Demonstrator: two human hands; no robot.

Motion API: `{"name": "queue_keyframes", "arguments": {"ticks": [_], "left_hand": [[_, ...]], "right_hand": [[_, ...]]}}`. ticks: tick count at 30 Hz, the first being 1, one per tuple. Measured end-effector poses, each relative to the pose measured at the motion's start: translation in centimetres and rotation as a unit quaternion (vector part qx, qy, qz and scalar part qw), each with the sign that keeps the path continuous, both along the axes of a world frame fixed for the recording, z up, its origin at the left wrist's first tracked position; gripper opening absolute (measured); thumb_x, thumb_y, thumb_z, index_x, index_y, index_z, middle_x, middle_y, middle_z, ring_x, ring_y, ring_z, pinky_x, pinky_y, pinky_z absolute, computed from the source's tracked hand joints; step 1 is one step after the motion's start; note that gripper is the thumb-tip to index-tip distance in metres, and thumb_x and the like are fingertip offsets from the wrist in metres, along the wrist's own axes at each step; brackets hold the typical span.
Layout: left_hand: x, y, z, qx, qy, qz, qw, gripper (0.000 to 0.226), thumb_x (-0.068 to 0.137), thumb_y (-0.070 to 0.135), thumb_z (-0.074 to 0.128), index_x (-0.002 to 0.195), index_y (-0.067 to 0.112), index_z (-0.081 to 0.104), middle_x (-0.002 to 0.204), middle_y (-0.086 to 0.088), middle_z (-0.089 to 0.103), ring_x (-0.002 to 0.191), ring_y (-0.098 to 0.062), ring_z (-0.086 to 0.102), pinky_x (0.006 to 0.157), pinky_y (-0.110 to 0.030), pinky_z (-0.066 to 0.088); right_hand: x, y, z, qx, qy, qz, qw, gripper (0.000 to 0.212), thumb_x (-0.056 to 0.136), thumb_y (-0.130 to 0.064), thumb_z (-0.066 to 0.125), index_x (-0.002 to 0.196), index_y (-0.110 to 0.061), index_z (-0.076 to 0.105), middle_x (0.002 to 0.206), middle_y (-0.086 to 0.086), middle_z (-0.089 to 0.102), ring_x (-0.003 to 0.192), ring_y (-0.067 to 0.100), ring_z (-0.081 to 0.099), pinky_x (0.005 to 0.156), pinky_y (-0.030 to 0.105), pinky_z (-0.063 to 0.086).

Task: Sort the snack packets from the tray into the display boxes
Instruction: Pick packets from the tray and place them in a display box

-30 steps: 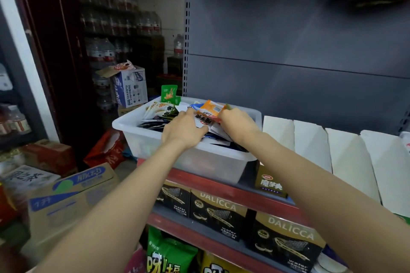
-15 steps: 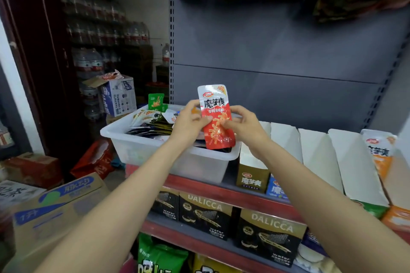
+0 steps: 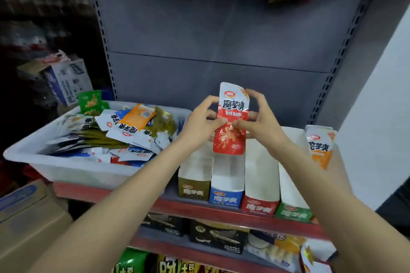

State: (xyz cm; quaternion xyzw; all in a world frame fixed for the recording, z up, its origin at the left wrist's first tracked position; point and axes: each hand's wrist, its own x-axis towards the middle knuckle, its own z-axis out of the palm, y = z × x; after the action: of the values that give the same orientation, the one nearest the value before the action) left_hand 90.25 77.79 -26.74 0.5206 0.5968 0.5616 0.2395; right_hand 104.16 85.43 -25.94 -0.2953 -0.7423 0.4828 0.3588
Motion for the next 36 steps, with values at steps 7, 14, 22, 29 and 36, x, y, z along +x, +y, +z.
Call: {"name": "queue_keyframes", "arguments": {"ticks": [7, 14, 22, 29, 36], "left_hand": [[3.8, 2.1, 2.4, -0.099, 0.025, 0.004, 0.995, 0.024, 0.090, 0.018, 0.061, 0.111, 0.021, 0.049, 0.091, 0.003, 0.061, 0.087, -0.014, 0.063, 0.072, -0.029, 0.055], [3.9, 2.9, 2.0, -0.212, 0.256, 0.065, 0.941, 0.047, 0.091, 0.009, 0.057, 0.135, 0.014, 0.042, 0.137, -0.007, 0.046, 0.124, -0.022, 0.045, 0.100, -0.028, 0.038], [3.3, 5.5, 1.0, -0.235, 0.383, -0.017, 0.893, 0.056, 0.089, 0.038, 0.060, 0.140, 0.025, 0.041, 0.144, 0.001, 0.043, 0.132, -0.022, 0.034, 0.108, -0.033, 0.024], [3.5, 6.1, 0.4, -0.221, 0.389, -0.028, 0.894, 0.063, 0.084, 0.033, 0.067, 0.137, 0.015, 0.038, 0.140, -0.002, 0.042, 0.128, -0.022, 0.034, 0.102, -0.028, 0.025], [3.2, 5.9, 0.0, -0.220, 0.381, -0.018, 0.898, 0.063, 0.082, 0.031, 0.070, 0.137, 0.017, 0.043, 0.140, -0.001, 0.042, 0.127, -0.021, 0.033, 0.102, -0.029, 0.029]], "right_hand": [[3.6, 2.7, 4.3, -0.068, 0.005, -0.063, 0.996, 0.048, 0.084, 0.004, 0.064, 0.119, -0.016, 0.038, 0.089, 0.007, 0.066, 0.077, 0.018, 0.066, 0.058, 0.026, 0.056], [5.7, 4.2, 5.0, -0.015, -0.126, -0.093, 0.988, 0.031, 0.087, -0.006, 0.063, 0.104, -0.020, 0.041, 0.111, 0.008, 0.065, 0.096, 0.024, 0.065, 0.077, 0.051, 0.056], [5.7, 5.5, 6.1, 0.059, -0.199, -0.104, 0.973, 0.024, 0.087, -0.008, 0.060, 0.102, -0.014, 0.042, 0.098, 0.001, 0.060, 0.085, 0.017, 0.059, 0.065, 0.028, 0.049], [5.6, 6.2, 3.9, 0.090, -0.266, -0.055, 0.958, 0.017, 0.088, -0.009, 0.059, 0.093, -0.019, 0.047, 0.094, 0.004, 0.064, 0.081, 0.017, 0.061, 0.064, 0.028, 0.051], [4.8, 8.1, 1.0, 0.138, -0.369, -0.033, 0.918, 0.013, 0.088, -0.014, 0.062, 0.096, -0.006, 0.069, 0.119, 0.006, 0.056, 0.116, 0.023, 0.046, 0.089, 0.026, 0.034]]}}
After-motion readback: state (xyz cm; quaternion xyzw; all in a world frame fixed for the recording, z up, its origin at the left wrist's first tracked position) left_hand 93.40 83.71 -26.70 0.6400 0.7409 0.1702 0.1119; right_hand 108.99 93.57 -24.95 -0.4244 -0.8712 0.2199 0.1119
